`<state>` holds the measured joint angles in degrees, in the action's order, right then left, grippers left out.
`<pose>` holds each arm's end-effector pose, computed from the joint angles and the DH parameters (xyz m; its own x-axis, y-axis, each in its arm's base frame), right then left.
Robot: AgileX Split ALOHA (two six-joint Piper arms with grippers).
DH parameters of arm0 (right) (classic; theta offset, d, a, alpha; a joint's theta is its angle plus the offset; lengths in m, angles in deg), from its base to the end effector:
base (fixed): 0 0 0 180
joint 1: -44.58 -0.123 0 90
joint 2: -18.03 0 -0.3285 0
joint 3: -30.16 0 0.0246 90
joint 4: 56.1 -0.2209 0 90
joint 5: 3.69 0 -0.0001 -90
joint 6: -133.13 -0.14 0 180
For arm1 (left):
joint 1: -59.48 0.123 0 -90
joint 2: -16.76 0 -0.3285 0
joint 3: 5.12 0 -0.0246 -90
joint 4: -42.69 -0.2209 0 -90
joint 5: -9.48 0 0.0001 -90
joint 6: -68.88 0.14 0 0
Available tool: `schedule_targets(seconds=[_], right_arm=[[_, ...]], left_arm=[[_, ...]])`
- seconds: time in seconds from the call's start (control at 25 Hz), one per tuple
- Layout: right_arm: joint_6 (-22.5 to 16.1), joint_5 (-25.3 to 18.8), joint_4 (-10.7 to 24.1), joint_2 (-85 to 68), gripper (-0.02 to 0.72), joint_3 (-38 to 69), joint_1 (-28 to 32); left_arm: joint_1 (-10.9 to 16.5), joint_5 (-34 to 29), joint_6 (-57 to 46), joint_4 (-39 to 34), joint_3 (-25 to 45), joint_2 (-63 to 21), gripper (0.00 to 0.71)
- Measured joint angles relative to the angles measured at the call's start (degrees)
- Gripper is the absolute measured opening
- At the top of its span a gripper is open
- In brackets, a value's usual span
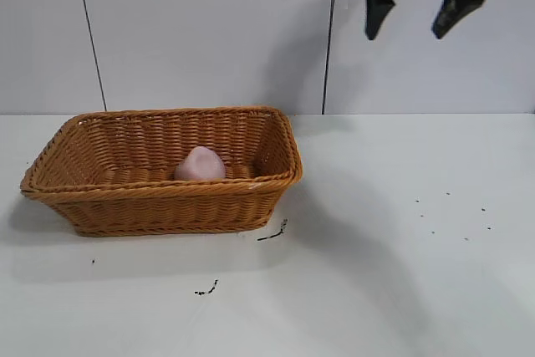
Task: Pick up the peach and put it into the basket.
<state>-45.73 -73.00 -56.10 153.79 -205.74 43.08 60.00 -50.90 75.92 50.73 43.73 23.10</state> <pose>0.5199 0.0136 0.2950 -0.8577 -0.0424 -0.5124 -0.0432 0.9990 -0.0102 -0.0334 -0.0173 0.2460 -0.4218 0.0489 -0.9054 0.1235 0.9923 -0.0039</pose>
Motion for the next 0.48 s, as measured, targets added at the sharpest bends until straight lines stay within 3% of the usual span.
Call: schedule_targets(seconds=[0.2,0.48], right_arm=[[0.0,0.0,-0.5,-8.2,0.695,8.6,-0.5],[0.0,0.2,-0.7,-33.9,0.695,37.1,-0.5]], left_arm=[[0.0,0.0,0.0,0.0,0.0,0.0,0.694],[0.0,0.0,0.0,0.0,0.0,0.0,0.694]])
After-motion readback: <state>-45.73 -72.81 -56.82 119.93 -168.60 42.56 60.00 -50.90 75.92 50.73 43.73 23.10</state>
